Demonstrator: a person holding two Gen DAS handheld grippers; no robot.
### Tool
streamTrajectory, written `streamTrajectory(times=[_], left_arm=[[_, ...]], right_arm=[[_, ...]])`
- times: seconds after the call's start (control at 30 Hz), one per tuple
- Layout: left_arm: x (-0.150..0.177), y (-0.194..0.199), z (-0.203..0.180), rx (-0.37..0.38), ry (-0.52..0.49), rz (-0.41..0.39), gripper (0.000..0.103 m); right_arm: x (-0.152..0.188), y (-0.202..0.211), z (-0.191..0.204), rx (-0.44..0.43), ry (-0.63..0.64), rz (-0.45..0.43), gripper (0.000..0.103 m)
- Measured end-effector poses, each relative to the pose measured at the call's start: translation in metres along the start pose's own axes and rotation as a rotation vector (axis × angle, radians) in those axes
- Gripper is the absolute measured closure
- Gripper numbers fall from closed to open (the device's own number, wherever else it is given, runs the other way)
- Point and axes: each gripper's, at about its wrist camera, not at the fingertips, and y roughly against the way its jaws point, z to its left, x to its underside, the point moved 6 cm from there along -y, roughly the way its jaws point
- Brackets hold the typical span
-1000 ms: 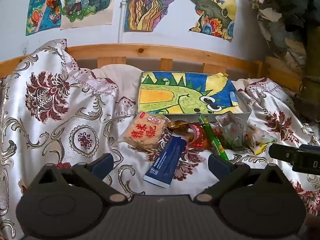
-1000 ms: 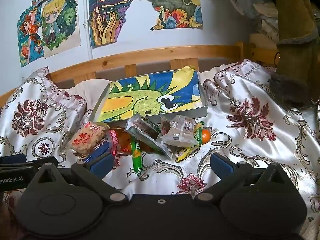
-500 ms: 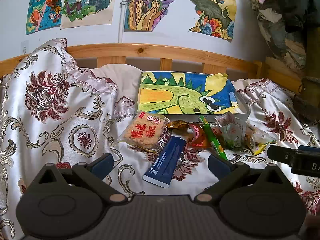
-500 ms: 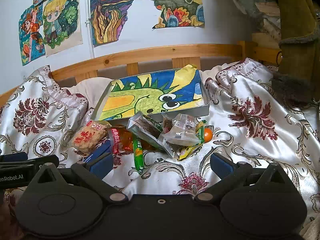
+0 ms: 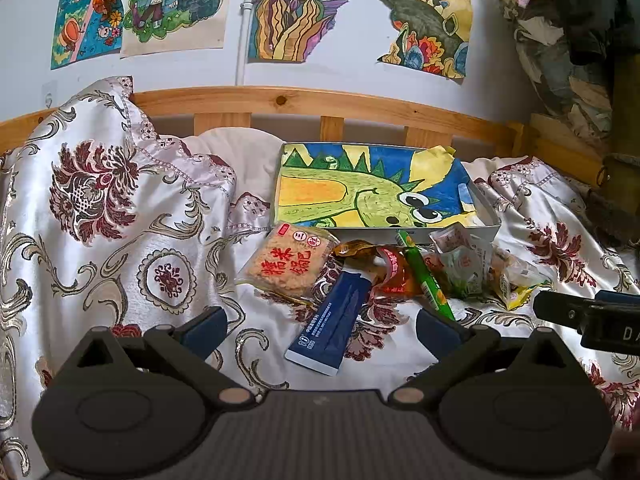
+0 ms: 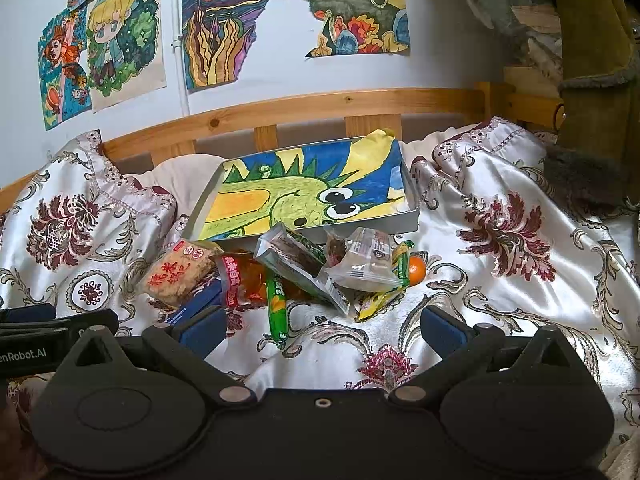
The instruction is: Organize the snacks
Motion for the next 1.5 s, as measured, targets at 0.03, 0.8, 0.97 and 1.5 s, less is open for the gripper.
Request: streamTrajectory(times=[0.03, 0.8, 0.97, 1.5], left_arm=[[0.000, 0.000, 0.000, 0.001, 0.000, 0.000, 0.001], [0.001, 0.000, 0.001, 0.001, 0.002, -0.001, 0.001], [0.001, 0.000, 0.001, 0.000, 0.002, 0.000, 0.000], [-0.004, -0.007, 0.003, -0.042, -0.011, 0.010, 0.000]], right_arm=[[0.000, 0.000, 0.000, 0.001, 0.000, 0.000, 0.001], [0.000, 0.000, 0.001, -0.001, 0.002, 0.002, 0.001], [0.000, 0.000, 0.001, 0.001, 0.002, 0.002, 0.001], [-0.010, -0.005, 0.007, -0.015, 0.027, -0.055, 0.001]])
